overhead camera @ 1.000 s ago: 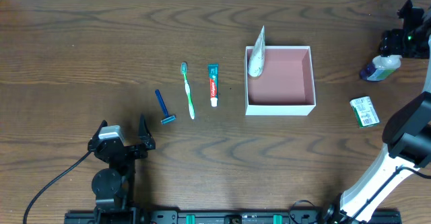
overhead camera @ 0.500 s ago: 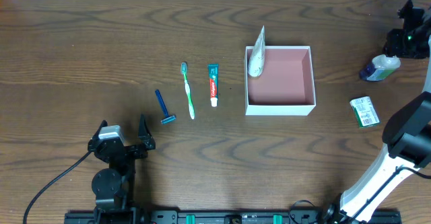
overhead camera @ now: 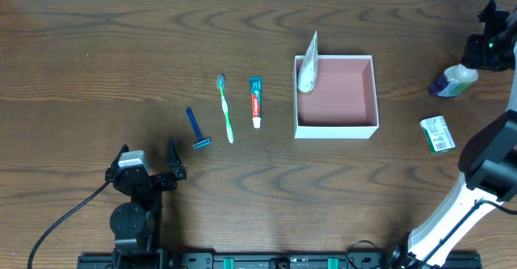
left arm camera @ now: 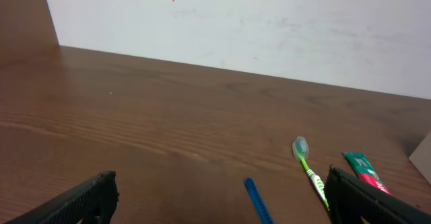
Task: Pack container
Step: 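Carry the soap bottle into the box and release it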
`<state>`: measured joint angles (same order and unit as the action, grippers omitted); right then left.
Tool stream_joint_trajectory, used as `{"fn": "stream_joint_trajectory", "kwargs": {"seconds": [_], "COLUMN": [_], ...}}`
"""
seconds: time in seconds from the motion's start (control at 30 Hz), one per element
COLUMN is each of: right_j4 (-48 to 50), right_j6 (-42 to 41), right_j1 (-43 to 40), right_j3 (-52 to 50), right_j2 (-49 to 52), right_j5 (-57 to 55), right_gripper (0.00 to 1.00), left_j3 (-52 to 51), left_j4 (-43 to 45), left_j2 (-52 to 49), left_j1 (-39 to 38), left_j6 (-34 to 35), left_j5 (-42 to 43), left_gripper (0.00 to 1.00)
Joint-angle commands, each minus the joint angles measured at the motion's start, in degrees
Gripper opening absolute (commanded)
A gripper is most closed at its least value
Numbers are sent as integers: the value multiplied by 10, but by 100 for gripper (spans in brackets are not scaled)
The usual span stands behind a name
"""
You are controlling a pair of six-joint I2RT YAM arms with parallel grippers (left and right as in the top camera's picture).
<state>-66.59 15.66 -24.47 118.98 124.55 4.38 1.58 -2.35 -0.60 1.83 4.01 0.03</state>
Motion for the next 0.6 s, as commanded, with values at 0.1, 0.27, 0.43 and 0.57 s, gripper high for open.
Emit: {"fn": "stream_joint_trajectory", "kwargs": {"seconds": [0.1,0.27,0.43,0.57], "right_j4": [-9,-51,-99,-121], "right_j6": [-33,-32,-37,-50], "right_j1": [5,9,29,64], "right_j3": [27,83,145,180], "right_j2": [-11,-26,-44,-62], "right_j5": [11,90,144,158], "right_gripper": [26,25,25,25], "left_j3": [-14,-14,-14,-14], "left_j4": [-18,-18,-18,-18], "left_j2": [3,3,3,3], "left_j1": [3,3,3,3], "left_j6": [-8,-8,-8,-8], "left_j5": [-7,-7,-7,-7], "left_gripper": [98,98,98,98]}}
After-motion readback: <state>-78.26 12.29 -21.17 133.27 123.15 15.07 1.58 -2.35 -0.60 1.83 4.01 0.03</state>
